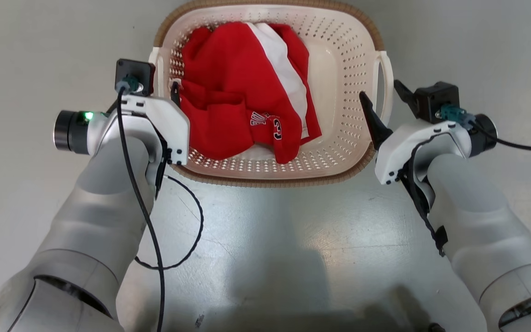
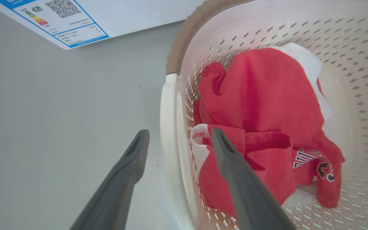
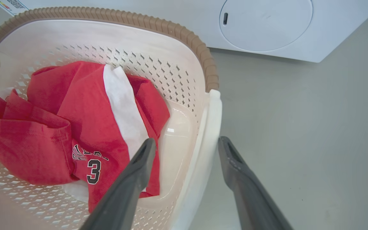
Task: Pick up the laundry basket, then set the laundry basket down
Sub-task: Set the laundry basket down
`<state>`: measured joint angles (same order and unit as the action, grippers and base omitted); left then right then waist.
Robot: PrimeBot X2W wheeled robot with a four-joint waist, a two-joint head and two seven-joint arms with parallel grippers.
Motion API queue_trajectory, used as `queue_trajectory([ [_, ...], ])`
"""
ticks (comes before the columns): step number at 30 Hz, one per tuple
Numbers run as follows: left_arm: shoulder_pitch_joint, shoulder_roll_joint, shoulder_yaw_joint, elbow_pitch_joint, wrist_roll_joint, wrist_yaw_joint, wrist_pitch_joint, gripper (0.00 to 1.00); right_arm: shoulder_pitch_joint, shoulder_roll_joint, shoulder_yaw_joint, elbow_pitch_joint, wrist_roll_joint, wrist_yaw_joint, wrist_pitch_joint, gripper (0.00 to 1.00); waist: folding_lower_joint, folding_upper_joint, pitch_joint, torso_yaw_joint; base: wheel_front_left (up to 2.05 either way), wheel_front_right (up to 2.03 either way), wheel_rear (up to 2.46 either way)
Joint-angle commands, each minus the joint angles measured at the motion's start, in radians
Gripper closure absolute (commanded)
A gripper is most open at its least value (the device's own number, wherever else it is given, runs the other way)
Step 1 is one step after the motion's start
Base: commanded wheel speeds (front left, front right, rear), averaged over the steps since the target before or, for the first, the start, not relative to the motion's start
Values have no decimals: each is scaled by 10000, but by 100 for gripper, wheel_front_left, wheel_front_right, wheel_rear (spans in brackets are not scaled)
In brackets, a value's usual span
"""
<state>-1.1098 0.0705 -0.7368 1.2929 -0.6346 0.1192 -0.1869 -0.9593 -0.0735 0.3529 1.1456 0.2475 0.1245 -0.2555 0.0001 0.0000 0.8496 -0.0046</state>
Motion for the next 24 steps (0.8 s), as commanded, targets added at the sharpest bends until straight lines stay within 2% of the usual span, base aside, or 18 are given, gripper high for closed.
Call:
queue_trajectory([
  [1, 310, 300, 202, -38, -132, 69, -174, 0, 623, 233, 19, -96, -173, 62, -63, 0, -1, 0, -128, 9, 0, 0, 0],
  [9, 911, 147, 562, -182, -571, -135, -621, 0, 1087, 233, -871, -460, -824, 62, -63, 0, -1, 0, -957, 80, 0, 0, 0],
  [16, 1800, 50, 856, -808, -734, -427, -741, 0, 1903, 141, -1946, -1011, -1644, 62, -63, 0, -1, 0, -2230, 282, 0, 0, 0],
  [24, 3334, 388, 1627, -2035, -553, -594, -747, 0, 3022, -106, -2626, -1690, -2181, 62, -63, 0, -1, 0, -4026, 398, 0, 0, 0],
])
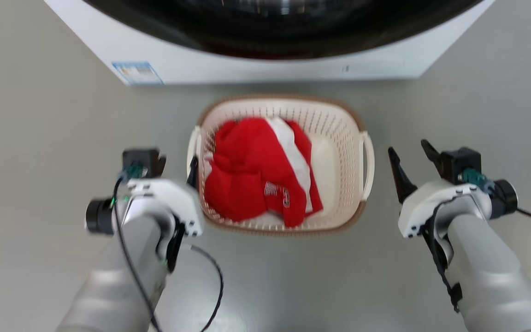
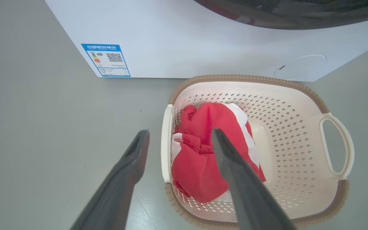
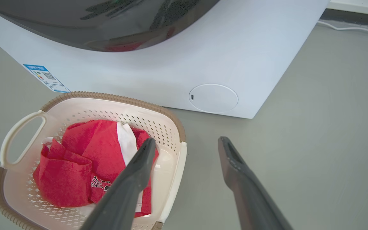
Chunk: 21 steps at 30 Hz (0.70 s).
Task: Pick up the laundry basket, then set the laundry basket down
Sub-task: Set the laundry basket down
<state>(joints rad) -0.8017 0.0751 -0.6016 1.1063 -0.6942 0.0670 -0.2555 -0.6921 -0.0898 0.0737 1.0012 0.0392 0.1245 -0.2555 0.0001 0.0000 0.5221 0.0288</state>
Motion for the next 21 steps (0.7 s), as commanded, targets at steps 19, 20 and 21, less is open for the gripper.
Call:
queue_trajectory([
  [19, 4217, 1212, 3311, -3723, 1250, -181, -62, 0, 2622, -516, 20, -2489, -168, 62, -63, 0, -1, 0, -3837, -383, 0, 0, 0],
  [20, 4417, 1238, 3396, -3932, 1399, -184, -62, 0, 2785, -540, -1, -2683, -118, 62, -63, 0, -1, 0, -3957, -400, 0, 0, 0],
  [21, 4623, 1249, 3494, -4144, 1525, -183, -62, 0, 2954, -569, -41, -2877, -57, 62, -63, 0, -1, 0, -4089, -416, 0, 0, 0],
])
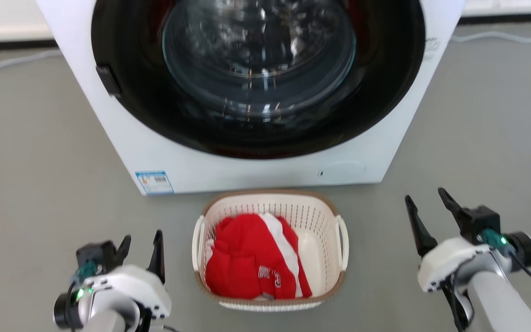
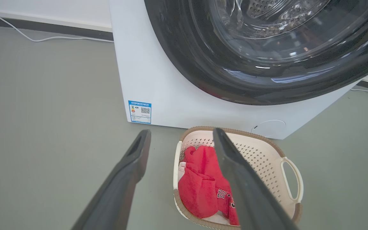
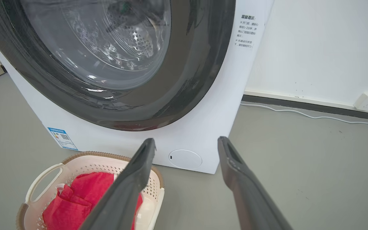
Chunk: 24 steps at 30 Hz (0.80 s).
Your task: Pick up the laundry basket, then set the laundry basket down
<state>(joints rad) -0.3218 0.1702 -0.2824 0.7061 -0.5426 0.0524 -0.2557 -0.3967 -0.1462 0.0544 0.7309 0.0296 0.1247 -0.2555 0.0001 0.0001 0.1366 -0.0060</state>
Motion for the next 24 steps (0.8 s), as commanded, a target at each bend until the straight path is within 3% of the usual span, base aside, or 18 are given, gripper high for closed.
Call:
queue_trajectory([
  [1, 40, 303, 409, -330, 108, -35, -60, 0, 175, -66, 121, -377, 43, 60, -63, 0, 0, -1, -366, -84, 0, 0, 0],
  [12, 2156, 311, 1661, -2186, 720, -92, -60, 0, 2138, -303, -482, -2655, 162, 60, -63, 0, 0, -1, -1434, -238, 0, 0, 0],
  [17, 3064, 218, 2017, -3301, 1236, 193, -60, 0, 3098, -174, -1029, -4373, -27, 60, -63, 0, 0, -1, -1555, -299, 0, 0, 0],
  [23, 3666, 48, 2326, -4004, 1327, 323, -60, 0, 3687, 104, -1331, -5307, -275, 60, -63, 0, 0, -1, -1591, -337, 0, 0, 0],
  [24, 3931, -96, 2010, -3787, 1284, 279, 2, 100, 3841, 250, -1569, -5050, -206, 0, 2, 100, -1, -1, -1592, -336, 0, 0, 0],
])
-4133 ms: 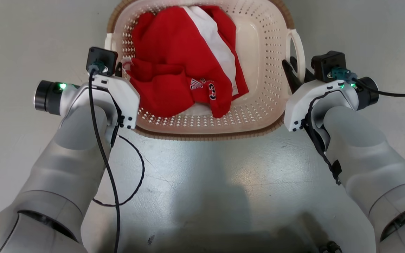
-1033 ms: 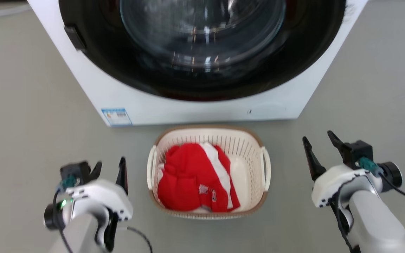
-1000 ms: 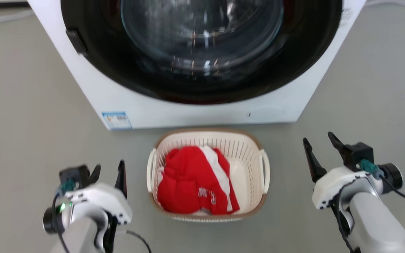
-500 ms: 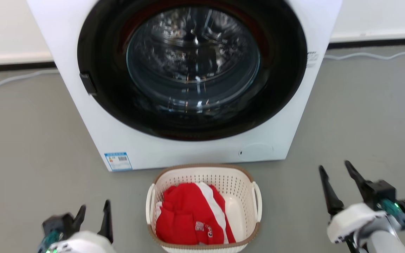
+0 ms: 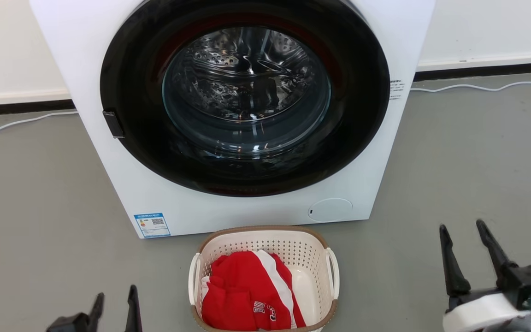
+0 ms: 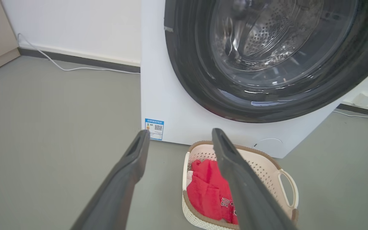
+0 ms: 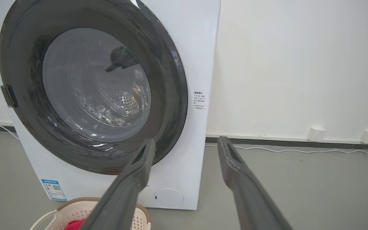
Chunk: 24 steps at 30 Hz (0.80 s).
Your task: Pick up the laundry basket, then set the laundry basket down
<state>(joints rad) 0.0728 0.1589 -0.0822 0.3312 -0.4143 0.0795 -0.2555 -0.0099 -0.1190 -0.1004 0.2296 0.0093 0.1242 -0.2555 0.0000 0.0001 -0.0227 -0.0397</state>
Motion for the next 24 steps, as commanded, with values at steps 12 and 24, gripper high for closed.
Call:
queue_trajectory([
  [12, -14, -243, 88, 377, -771, -140, 262, 100, 176, 199, -7, 486, 1026, -5, 301, 100, 18, -1, -11, 24, 0, 0, 0],
  [24, -184, -322, 253, 259, -1824, -325, 573, 100, 92, 245, 22, 424, 2445, 2, 580, 100, 0, -1, 36, 59, 0, 0, 0],
])
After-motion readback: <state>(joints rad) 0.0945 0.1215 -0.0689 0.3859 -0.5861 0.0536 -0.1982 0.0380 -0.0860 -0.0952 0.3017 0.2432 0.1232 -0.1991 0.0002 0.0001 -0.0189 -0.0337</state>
